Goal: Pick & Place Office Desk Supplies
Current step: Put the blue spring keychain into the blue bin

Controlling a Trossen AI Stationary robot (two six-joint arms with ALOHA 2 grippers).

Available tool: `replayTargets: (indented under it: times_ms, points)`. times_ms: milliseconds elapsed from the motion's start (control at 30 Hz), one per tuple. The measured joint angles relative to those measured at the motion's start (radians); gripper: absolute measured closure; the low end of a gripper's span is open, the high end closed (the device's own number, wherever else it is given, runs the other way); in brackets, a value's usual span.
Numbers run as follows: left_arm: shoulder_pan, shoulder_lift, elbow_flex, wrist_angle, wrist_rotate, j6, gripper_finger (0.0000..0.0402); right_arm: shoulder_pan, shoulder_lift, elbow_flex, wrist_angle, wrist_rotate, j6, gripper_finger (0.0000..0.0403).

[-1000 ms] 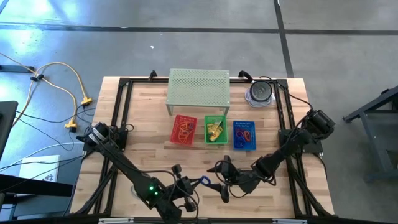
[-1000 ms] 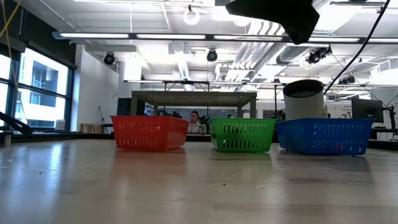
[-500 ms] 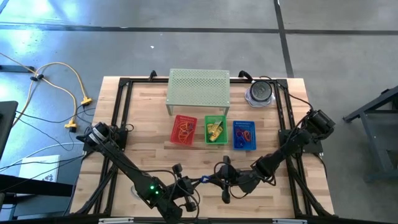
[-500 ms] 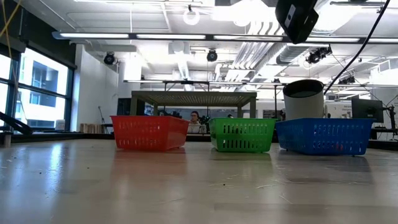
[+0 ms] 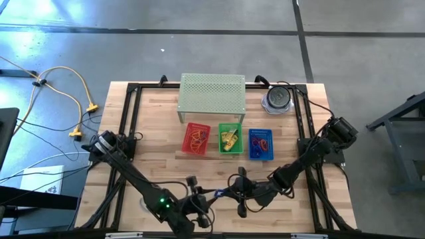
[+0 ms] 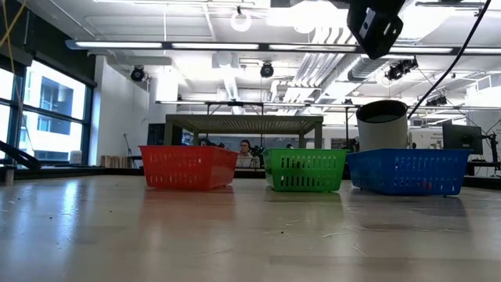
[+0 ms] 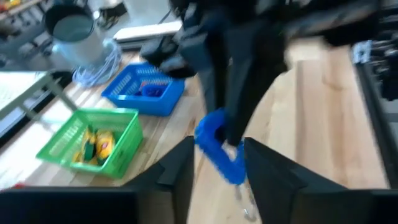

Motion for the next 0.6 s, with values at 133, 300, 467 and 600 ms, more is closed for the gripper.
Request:
replayTargets:
  times_ms: [133, 300, 467, 600]
  points:
    - [-0.016, 0.000, 0.000, 0.099, 0.000, 0.109, 0.0230, 0.004, 0.000, 0.000, -0.067, -0.014, 0.036, 0.0395]
    - [-0.041, 0.000, 0.000, 0.176, 0.016, 0.197, 0.0211, 0.024, -0.033, 0.000, -0.210, 0.021, 0.123, 0.0398]
    - [-0.054, 0.000, 0.000, 0.177, 0.189, 0.097, 0.0210, 0.066, -0.105, 0.000, -0.392, 0.179, 0.209, 0.0399]
    - [-0.057, 0.000, 0.000, 0.170, 0.322, 0.083, 0.0210, 0.135, -0.190, 0.000, -0.532, 0.343, 0.276, 0.0399]
